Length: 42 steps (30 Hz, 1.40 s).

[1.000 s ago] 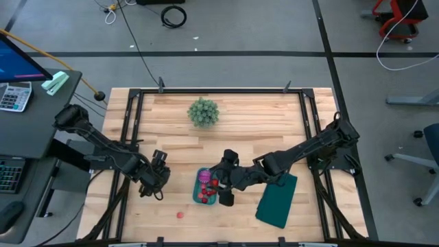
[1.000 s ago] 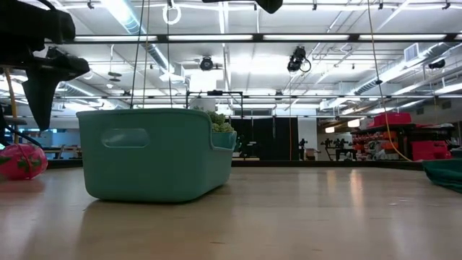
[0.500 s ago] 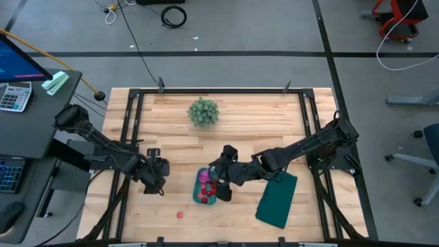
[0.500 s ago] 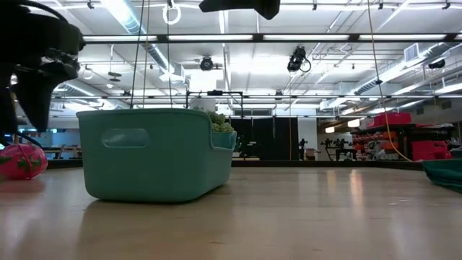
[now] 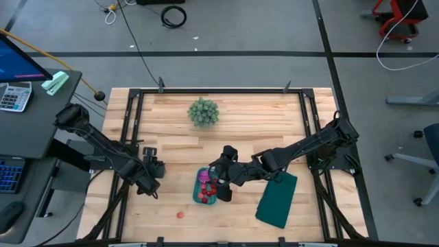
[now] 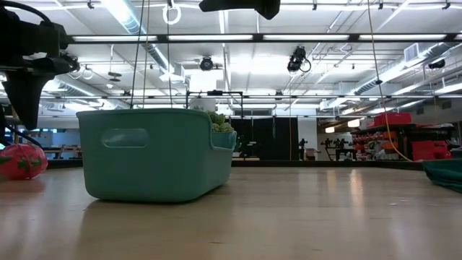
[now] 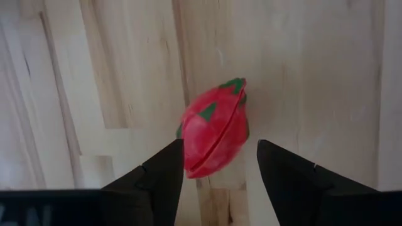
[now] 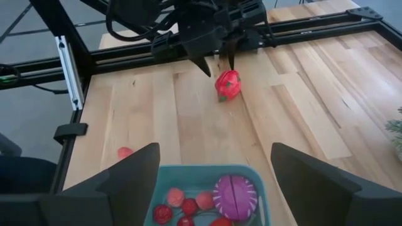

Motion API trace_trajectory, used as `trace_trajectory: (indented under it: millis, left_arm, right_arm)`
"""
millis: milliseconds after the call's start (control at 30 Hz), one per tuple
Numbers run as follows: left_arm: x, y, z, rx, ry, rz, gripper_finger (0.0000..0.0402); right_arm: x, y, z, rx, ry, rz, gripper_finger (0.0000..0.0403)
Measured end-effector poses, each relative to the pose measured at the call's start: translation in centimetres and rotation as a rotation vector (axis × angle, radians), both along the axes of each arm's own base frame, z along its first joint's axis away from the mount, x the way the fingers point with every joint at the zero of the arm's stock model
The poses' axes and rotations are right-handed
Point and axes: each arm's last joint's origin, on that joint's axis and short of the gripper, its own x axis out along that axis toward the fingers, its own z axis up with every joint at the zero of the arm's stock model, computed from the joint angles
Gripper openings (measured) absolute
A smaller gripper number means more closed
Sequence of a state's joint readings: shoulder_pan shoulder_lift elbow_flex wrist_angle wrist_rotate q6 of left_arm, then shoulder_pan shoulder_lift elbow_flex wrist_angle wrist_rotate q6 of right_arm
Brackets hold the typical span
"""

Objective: Pick and placing Produce into tupperware
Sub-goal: Put the red dragon fruit into the green bin

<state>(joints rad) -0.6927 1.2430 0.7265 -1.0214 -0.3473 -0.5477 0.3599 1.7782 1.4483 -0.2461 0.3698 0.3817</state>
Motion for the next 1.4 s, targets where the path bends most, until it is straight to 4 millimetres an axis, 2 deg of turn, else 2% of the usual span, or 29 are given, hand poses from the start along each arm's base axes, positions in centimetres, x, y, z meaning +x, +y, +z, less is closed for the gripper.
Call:
trace_trajectory:
  millis: [233, 433, 700, 967, 1200, 1400]
  left_arm:
    - [0.1, 0.1, -0.1, -0.019, 0.015, -0.004, 0.0228]
    - [-0.6, 1.2, -2.6, -0.031, 0.072, 0.026, 0.0237]
    - [0.3, 2.0, -2.5, -0.004, 0.011, 0.091, 0.0225]
    - [1.3, 1.4, -3.1, -0.086, -0.116, 0.063, 0.0216]
    - [1.8, 1.6, -2.9, 0.009, -0.213, 0.056, 0.0215]
    - [2.3, 1.3, -2.7, 0.012, -0.260, 0.012, 0.0226]
  right_arm:
    - [0.0, 0.0, 0.0, 0.001, 0.000, 0.000, 0.0314]
    - [0.0, 0.0, 0.0, 0.001, 0.000, 0.000, 0.0315]
    - [0.0, 0.0, 0.0, 0.000, 0.001, 0.000, 0.0315]
    - [0.0, 0.0, 0.0, 0.000, 0.001, 0.000, 0.0314]
    - [0.0, 0.0, 0.0, -0.015, 0.002, 0.009, 0.0314]
    - [0.0, 0.0, 0.0, -0.015, 0.002, 0.009, 0.0314]
